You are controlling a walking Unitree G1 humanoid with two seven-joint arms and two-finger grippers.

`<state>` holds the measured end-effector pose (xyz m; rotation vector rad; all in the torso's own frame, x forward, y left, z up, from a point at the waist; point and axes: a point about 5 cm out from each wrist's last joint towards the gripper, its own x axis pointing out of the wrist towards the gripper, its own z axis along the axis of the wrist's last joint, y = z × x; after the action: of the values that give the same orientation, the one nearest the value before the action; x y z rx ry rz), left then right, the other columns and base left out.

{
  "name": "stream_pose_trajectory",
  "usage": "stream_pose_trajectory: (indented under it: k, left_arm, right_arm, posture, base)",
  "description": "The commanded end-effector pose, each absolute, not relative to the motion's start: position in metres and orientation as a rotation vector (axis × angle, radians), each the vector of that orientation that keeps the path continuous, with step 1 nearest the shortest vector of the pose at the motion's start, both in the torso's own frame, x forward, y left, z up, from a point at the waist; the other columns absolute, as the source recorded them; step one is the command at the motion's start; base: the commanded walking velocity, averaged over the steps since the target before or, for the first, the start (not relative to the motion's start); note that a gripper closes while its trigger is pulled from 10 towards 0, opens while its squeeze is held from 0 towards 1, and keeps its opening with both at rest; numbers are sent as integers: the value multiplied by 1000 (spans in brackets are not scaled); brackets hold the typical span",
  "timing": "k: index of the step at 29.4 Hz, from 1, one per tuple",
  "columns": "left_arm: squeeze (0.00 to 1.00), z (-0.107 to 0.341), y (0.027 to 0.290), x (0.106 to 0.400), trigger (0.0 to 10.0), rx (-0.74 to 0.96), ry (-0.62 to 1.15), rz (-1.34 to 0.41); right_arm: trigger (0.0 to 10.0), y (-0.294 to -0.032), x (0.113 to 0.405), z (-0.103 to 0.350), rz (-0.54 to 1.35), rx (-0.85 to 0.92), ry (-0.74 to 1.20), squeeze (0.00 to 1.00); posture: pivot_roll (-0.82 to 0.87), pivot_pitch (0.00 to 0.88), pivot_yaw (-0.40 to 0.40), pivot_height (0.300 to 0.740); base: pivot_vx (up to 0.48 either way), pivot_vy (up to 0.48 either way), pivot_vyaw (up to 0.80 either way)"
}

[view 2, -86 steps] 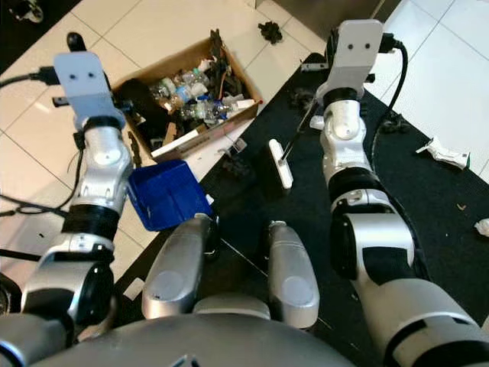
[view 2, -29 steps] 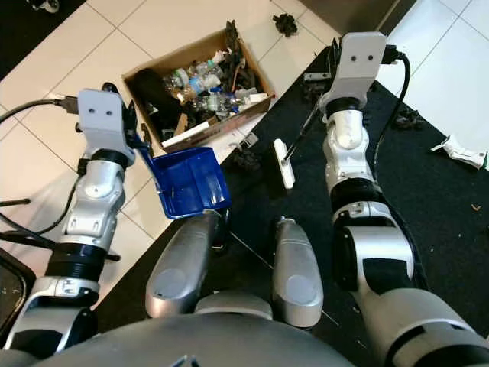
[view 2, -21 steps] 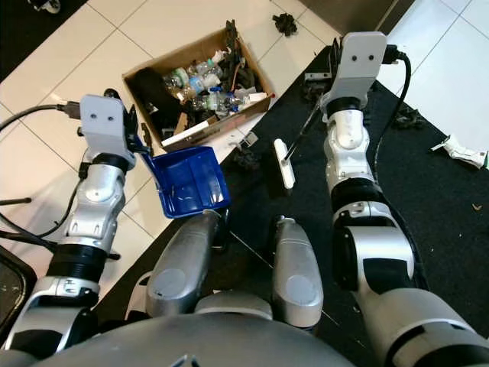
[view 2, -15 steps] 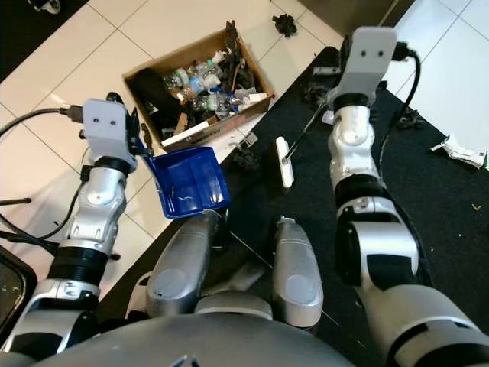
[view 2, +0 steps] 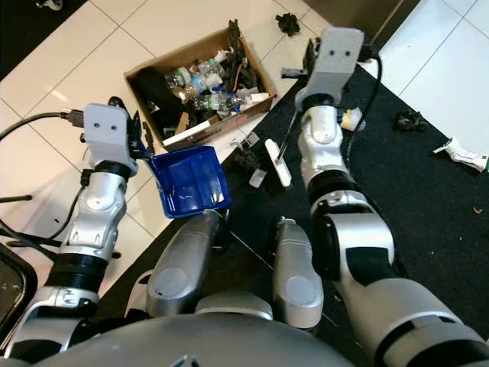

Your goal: Sweep floor

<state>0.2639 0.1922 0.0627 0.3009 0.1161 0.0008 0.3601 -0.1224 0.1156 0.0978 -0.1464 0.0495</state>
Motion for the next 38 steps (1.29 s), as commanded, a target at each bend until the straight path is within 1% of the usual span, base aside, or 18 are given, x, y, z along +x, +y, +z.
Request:
stream_pose_trajectory:
  k: [1, 3, 5, 8, 11, 13, 14, 15, 18, 22, 23, 24, 25, 26, 28, 29, 33, 38]
  left_arm:
    - [0, 35, 203, 247, 10000, 377, 272, -2]
    - [0, 35, 203, 246, 10000, 377, 273, -2]
    - [0, 35, 201, 246, 10000, 377, 275, -6]
    - [0, 34, 201, 246, 10000, 377, 275, -7]
    - [0, 34, 201, 246, 10000, 376, 275, -6]
    - [0, 34, 201, 246, 10000, 376, 275, -6]
    - [0, 34, 200, 246, 10000, 375, 275, -7]
    - [0, 34, 200, 246, 10000, 374, 275, -8]
    - [0, 34, 199, 247, 10000, 372, 275, -10]
    - [0, 33, 197, 249, 10000, 371, 273, -13]
    - [0, 33, 197, 249, 10000, 371, 273, -13]
    - [0, 33, 196, 249, 10000, 370, 273, -15]
    - [0, 33, 196, 249, 10000, 370, 272, -17]
    - [0, 33, 196, 249, 10000, 370, 272, -17]
    - [0, 33, 195, 250, 10000, 370, 272, -21]
    - [0, 33, 195, 250, 10000, 370, 272, -21]
    - [0, 33, 194, 250, 10000, 370, 272, -23]
    - [0, 33, 194, 248, 10000, 371, 272, -22]
  right_arm:
    - [10000, -110, 353, 96, 101, 156, -47, 0]
    - [10000, -105, 352, 95, 123, 186, -39, 0]
    - [10000, -94, 350, 91, 153, 305, -13, 0]
    - [10000, -91, 349, 89, 154, 380, -1, 0]
    - [10000, -84, 347, 87, 148, 595, 18, 0]
    - [10000, -84, 347, 87, 148, 595, 18, 0]
    - [10000, -81, 345, 87, 134, 715, 17, 0]
    - [10000, -80, 344, 87, 130, 751, 15, 0]
    - [10000, -80, 343, 91, 136, 822, 0, 0]
    - [10000, -96, 349, 104, 100, 896, -63, 0]
    - [10000, -96, 349, 104, 100, 896, -63, 0]
    - [10000, -109, 353, 114, 93, 823, -119, 0]
    - [10000, -125, 357, 128, 85, 675, -192, 0]
    - [10000, -125, 357, 128, 85, 675, -192, 0]
    - [10000, -144, 362, 152, 90, 453, -302, 0]
    - [10000, -144, 362, 152, 90, 453, -302, 0]
    - [10000, -154, 364, 176, 119, 307, -384, 0]
    - [10000, -153, 366, 182, 136, 190, -391, 0]
  posture:
    - [273, 233, -13, 740]
    - [273, 233, -13, 740]
    - [272, 234, -13, 740]
    - [272, 235, -14, 740]
    - [264, 235, -18, 740]
    - [264, 235, -18, 740]
    - [261, 236, -20, 740]
    - [261, 236, -20, 740]
    - [252, 235, -22, 740]
    - [242, 233, -25, 740]
    - [242, 233, -25, 740]
    - [242, 233, -25, 740]
    - [238, 234, -24, 740]
    - [238, 234, -24, 740]
    - [238, 234, -24, 740]
    - [238, 234, -24, 740]
    - [238, 237, -24, 740]
    - [244, 242, -24, 740]
  base:
    - [0, 0, 0]
    - [0, 0, 0]
    - [0, 0, 0]
    - [0, 0, 0]
    - [0, 0, 0]
    - [0, 0, 0]
    - [0, 0, 0]
    - [0, 0, 0]
    - [0, 0, 0]
    - [0, 0, 0]
    - [0, 0, 0]
    - [0, 0, 0]
    - [0, 0, 0]
    - [0, 0, 0]
    - [0, 0, 0]
    - [0, 0, 0]
    - [0, 0, 0]
    - [0, 0, 0]
